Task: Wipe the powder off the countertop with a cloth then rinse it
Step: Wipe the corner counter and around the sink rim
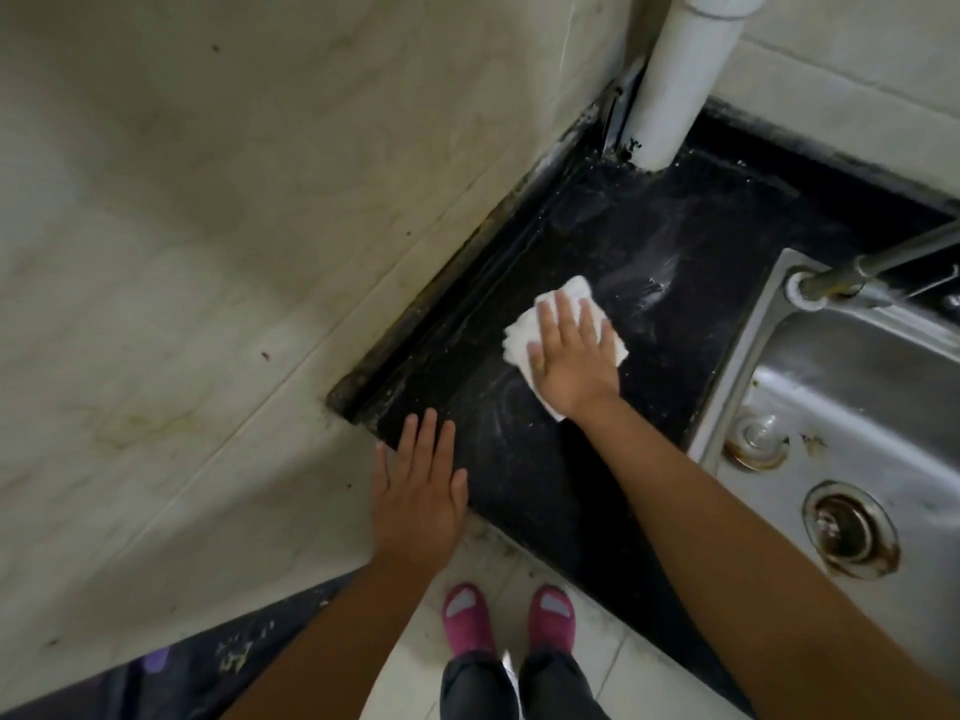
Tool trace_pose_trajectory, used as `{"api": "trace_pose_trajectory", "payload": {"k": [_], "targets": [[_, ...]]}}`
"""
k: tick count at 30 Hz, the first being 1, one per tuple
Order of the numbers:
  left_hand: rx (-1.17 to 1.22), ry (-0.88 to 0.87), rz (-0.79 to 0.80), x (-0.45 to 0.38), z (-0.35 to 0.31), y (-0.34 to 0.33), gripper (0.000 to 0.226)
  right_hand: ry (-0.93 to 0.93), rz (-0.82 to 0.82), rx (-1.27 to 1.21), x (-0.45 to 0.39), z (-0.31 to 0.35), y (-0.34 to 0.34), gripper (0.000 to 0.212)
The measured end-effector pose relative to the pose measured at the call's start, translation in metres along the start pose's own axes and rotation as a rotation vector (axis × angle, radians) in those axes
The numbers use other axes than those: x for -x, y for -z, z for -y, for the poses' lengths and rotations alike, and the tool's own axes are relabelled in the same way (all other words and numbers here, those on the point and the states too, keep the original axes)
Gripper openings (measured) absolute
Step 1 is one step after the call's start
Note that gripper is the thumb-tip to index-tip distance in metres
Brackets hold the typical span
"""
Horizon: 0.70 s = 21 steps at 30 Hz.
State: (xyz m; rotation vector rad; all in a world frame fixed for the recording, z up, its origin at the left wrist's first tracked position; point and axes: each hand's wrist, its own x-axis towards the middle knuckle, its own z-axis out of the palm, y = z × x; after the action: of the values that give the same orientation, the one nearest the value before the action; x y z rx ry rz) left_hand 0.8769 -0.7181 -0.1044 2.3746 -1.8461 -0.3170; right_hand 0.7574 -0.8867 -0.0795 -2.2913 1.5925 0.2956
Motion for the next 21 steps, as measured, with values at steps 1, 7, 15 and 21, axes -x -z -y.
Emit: {"api": "trace_pose_trajectory", "payload": {"k": [1,7,15,21], "targets": [[-0.023,0.007,-0.026,0.001,0.001,-0.001,0.052,0.078,-0.02,0.035,0.009,0.01,-0.008,0.055],[-0.025,0.078,-0.027,0.012,-0.005,-0.001,0.06,0.459,-0.044,0.202,0.108,-0.005,-0.055,0.049],[-0.015,0.177,-0.01,0.016,-0.012,-0.008,0.056,0.066,-0.028,0.132,0.014,-0.086,0.017,0.072],[0.04,0.153,-0.053,0.018,-0.008,-0.018,0.062,0.277,-0.007,0.135,0.001,0.02,-0.008,0.055]]}}
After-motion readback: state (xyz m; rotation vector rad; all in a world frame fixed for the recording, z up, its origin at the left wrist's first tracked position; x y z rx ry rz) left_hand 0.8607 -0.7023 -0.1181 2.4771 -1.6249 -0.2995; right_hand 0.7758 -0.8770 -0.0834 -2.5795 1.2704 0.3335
